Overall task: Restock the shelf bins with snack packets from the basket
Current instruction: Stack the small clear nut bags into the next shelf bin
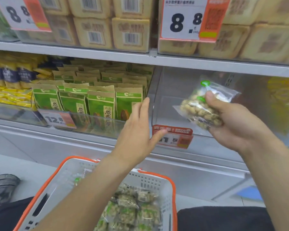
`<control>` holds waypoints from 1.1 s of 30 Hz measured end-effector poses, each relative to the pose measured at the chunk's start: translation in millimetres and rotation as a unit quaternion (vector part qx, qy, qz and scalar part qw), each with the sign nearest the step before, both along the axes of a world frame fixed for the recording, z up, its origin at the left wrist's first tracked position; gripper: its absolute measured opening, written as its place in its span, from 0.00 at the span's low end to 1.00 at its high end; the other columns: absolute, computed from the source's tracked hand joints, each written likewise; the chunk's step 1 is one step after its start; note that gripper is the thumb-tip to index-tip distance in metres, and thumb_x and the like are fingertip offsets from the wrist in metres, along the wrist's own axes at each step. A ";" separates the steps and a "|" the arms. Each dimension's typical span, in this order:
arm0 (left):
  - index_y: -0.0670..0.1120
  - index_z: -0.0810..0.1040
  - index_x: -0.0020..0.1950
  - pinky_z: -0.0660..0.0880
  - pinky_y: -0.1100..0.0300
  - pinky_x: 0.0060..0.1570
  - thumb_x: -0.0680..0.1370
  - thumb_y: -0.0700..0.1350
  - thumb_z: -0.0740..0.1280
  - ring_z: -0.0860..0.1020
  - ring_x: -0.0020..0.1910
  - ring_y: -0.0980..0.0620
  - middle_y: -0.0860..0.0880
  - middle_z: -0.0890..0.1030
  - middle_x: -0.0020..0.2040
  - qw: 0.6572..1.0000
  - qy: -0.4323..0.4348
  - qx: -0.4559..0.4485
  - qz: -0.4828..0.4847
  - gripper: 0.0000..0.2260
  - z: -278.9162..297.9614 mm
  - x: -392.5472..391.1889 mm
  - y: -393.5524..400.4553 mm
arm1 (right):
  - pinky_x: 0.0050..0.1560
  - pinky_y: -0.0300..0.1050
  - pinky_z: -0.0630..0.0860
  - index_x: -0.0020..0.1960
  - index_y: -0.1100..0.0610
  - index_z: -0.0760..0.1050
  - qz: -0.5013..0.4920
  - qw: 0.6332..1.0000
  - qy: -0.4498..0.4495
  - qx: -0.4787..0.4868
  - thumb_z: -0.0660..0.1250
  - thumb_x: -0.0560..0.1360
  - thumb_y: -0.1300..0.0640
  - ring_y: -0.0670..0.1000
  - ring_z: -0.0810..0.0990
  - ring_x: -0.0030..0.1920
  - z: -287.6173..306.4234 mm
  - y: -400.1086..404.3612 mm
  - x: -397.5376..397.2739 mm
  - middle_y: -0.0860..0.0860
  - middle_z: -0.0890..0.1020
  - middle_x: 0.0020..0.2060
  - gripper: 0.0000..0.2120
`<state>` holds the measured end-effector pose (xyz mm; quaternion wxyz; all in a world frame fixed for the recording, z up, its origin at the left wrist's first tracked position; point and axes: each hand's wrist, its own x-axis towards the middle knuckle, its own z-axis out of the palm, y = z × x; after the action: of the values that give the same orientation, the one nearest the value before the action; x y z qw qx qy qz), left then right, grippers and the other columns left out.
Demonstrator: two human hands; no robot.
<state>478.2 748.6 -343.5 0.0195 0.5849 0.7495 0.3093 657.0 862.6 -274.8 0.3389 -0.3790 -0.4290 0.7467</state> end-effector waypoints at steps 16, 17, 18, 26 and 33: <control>0.51 0.74 0.64 0.74 0.49 0.50 0.76 0.57 0.57 0.75 0.59 0.40 0.37 0.71 0.70 0.991 0.118 0.047 0.048 0.20 -39.8 -0.6 16.6 | 0.67 0.52 0.67 0.75 0.64 0.55 -0.009 0.792 -0.521 0.318 0.68 0.75 0.39 0.63 0.68 0.70 -97.7 154.0 -122.4 0.61 0.67 0.70 0.43; 0.51 0.75 0.61 0.74 0.49 0.49 0.76 0.57 0.57 0.75 0.58 0.40 0.37 0.71 0.70 0.991 0.117 0.042 0.045 0.19 -40.6 -1.2 16.7 | 0.67 0.53 0.67 0.74 0.64 0.57 -0.029 0.794 -0.519 0.316 0.69 0.73 0.37 0.63 0.68 0.70 -105.7 159.1 -120.9 0.62 0.68 0.69 0.43; 0.50 0.75 0.60 0.74 0.50 0.48 0.76 0.58 0.57 0.76 0.57 0.41 0.37 0.71 0.70 0.992 0.116 0.039 0.043 0.18 -40.7 -1.7 17.0 | 0.64 0.51 0.70 0.72 0.63 0.61 -0.044 0.807 -0.494 0.321 0.71 0.71 0.36 0.62 0.70 0.69 -109.6 161.9 -118.5 0.61 0.71 0.67 0.43; 0.47 0.77 0.53 0.75 0.53 0.33 0.76 0.58 0.59 0.78 0.39 0.44 0.43 0.74 0.70 0.995 0.098 0.033 0.012 0.17 -32.4 -17.8 8.7 | 0.63 0.45 0.74 0.67 0.59 0.64 -0.071 0.857 -0.398 0.320 0.78 0.69 0.47 0.55 0.75 0.63 -107.7 163.7 -139.9 0.56 0.72 0.65 0.36; 0.47 0.77 0.49 0.76 0.56 0.35 0.76 0.57 0.61 0.79 0.38 0.45 0.45 0.76 0.69 0.992 0.083 0.095 -0.001 0.14 -35.9 -22.5 6.7 | 0.61 0.45 0.75 0.64 0.52 0.66 -0.039 0.915 -0.331 0.229 0.81 0.65 0.50 0.53 0.77 0.62 -107.4 167.1 -144.1 0.50 0.75 0.62 0.34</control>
<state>455.7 755.3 -379.4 -0.0984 0.6090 0.7148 0.3294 512.9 1029.7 -382.2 0.2845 -0.5328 -0.6607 0.4458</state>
